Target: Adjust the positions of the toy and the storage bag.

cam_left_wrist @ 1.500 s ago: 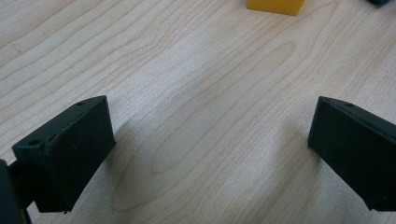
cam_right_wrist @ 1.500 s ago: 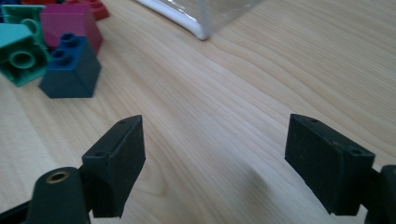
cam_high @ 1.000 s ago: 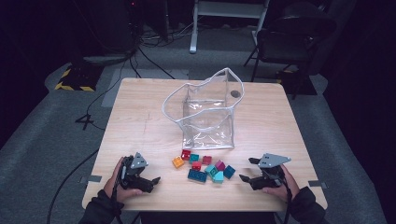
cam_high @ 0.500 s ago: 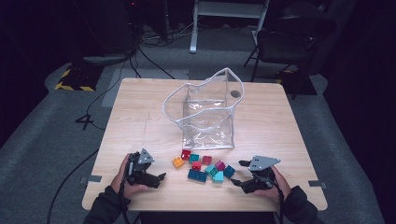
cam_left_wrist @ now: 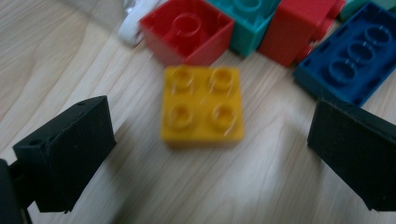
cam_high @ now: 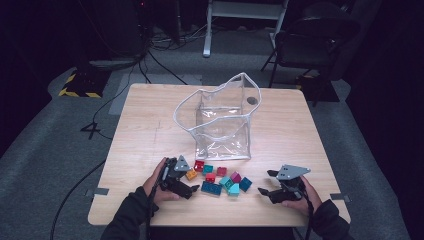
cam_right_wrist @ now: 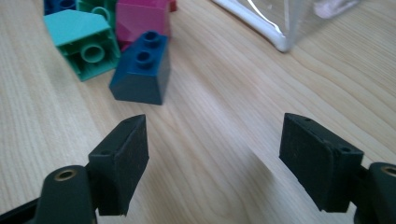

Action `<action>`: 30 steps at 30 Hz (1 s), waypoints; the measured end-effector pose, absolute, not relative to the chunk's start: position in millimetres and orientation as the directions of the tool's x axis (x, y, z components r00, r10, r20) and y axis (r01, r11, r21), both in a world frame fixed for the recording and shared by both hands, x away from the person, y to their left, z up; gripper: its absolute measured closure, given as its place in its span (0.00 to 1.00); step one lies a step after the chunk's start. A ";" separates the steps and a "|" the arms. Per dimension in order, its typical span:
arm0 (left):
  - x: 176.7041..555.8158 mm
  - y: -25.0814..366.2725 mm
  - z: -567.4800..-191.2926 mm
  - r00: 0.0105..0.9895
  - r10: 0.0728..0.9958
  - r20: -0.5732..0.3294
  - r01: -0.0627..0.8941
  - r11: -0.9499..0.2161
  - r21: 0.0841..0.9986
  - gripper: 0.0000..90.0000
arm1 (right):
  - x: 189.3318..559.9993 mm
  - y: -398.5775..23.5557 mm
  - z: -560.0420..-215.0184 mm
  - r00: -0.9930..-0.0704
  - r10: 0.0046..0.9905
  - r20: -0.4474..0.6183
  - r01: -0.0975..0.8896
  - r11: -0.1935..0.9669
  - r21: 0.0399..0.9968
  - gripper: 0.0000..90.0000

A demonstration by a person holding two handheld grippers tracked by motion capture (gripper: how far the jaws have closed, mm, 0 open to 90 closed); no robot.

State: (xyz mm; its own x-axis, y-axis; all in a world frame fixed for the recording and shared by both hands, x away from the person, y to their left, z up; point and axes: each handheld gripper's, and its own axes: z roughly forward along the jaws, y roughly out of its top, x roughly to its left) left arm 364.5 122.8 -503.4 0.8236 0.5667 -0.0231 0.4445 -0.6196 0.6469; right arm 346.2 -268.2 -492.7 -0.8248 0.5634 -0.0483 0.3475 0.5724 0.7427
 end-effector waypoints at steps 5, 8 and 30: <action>363.4 98.9 -503.3 0.853 0.521 -0.022 0.409 -0.642 0.649 0.02 | 349.4 -280.2 -491.5 -0.794 0.605 -0.064 0.372 0.566 0.736 0.27; 362.0 87.1 -503.3 0.867 0.497 -0.028 0.392 -0.647 0.653 0.03 | 350.4 -284.9 -491.8 -0.781 0.622 -0.060 0.387 0.557 0.734 0.27; 355.1 55.4 -502.8 0.876 0.482 -0.025 0.375 -0.647 0.664 0.08 | 336.7 -258.4 -488.3 -0.848 0.527 -0.056 0.317 0.589 0.744 0.27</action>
State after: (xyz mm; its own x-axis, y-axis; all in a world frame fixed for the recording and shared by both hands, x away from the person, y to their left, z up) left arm 355.1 55.4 -502.8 0.8757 0.4822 -0.0249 0.3750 -0.6467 0.6642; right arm 336.7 -258.4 -488.3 -0.8479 0.5273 -0.0558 0.3172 0.5886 0.7436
